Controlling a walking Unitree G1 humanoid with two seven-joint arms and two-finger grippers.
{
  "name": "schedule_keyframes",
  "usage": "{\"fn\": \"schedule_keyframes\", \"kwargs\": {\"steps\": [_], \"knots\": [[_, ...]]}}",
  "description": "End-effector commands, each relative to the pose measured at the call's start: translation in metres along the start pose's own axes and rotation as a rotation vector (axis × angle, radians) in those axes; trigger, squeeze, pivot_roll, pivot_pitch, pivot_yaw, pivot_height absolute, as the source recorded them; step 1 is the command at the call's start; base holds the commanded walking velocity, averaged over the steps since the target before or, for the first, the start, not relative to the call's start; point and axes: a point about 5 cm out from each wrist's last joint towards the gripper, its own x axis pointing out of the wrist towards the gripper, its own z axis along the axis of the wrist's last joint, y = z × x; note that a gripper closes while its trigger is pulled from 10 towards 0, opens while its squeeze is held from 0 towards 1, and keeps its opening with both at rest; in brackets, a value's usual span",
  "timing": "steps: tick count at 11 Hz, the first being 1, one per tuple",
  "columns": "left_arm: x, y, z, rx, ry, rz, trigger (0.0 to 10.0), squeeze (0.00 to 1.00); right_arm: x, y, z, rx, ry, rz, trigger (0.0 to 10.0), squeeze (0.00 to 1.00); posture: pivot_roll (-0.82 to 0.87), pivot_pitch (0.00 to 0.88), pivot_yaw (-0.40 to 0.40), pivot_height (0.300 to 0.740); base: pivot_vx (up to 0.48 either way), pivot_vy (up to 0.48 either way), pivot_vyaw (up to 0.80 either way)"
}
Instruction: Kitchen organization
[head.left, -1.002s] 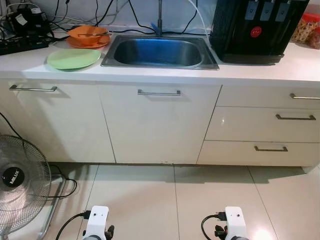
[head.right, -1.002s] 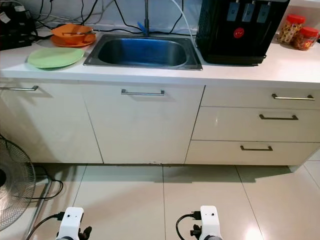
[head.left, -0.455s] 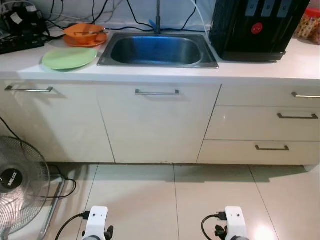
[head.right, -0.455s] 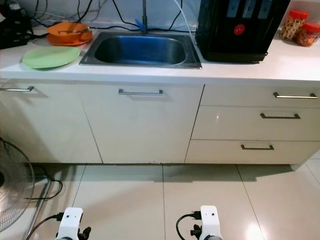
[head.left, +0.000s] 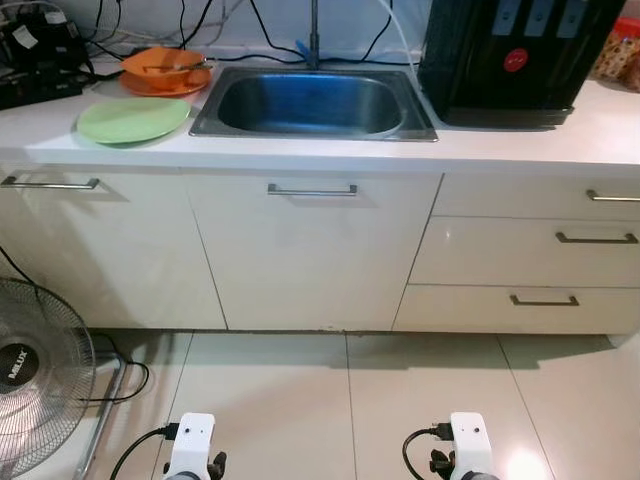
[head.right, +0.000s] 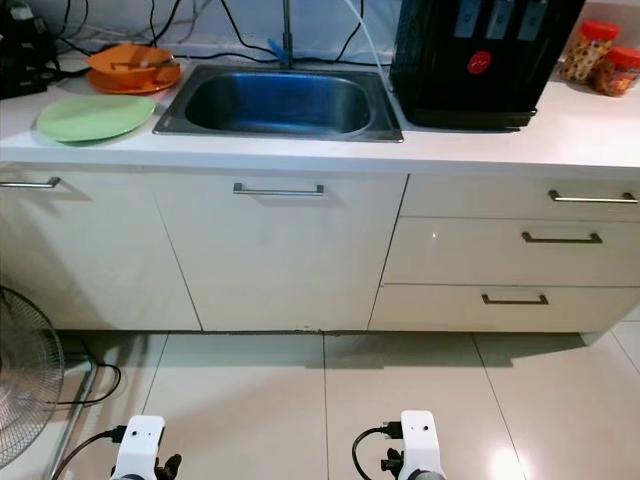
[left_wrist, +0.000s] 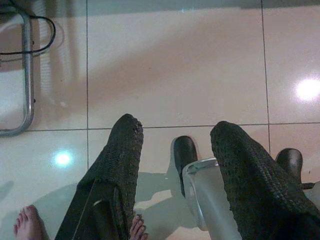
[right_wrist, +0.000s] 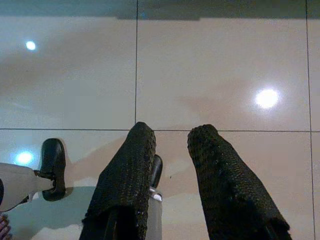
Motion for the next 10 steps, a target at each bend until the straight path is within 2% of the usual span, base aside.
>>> {"fn": "schedule_keyframes", "kwargs": {"steps": [1,10], "knots": [[-0.0003,0.0025,-0.0006,0.003,0.002,0.015,10.0,0.00,0.0007,-0.0005,0.0032,-0.006,-0.001,0.000,10.0,0.00,0.17,0.027,-0.013,0.740,0.296,0.000,0.00],[-0.0001,0.0029,0.0007,0.002,-0.003,0.020,10.0,0.00,0.0009,0.0001,0.0037,-0.009,-0.002,0.002,10.0,0.00,0.17,0.029,-0.015,0.740,0.308,0.000,0.00]]}}
